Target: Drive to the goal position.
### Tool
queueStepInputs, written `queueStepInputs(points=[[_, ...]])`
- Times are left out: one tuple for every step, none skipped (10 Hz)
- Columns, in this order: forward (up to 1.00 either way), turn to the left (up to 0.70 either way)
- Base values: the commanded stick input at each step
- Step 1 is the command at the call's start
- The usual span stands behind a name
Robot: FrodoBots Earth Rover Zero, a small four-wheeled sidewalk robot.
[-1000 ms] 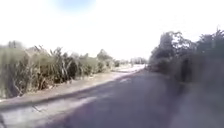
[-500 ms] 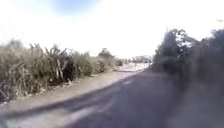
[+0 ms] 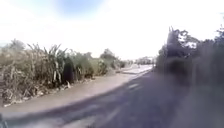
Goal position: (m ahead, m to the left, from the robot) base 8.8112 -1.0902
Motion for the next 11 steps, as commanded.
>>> queueStepInputs(points=[[0.85, -0.34], [0.85, -0.34], [0.85, -0.34], [0.85, -0.34], [0.85, -0.34], [0.85, -0.34], [0.85, -0.34], [0.85, -0.34], [0.85, -0.34], [0.85, -0.34], [0.85, -0.34]])
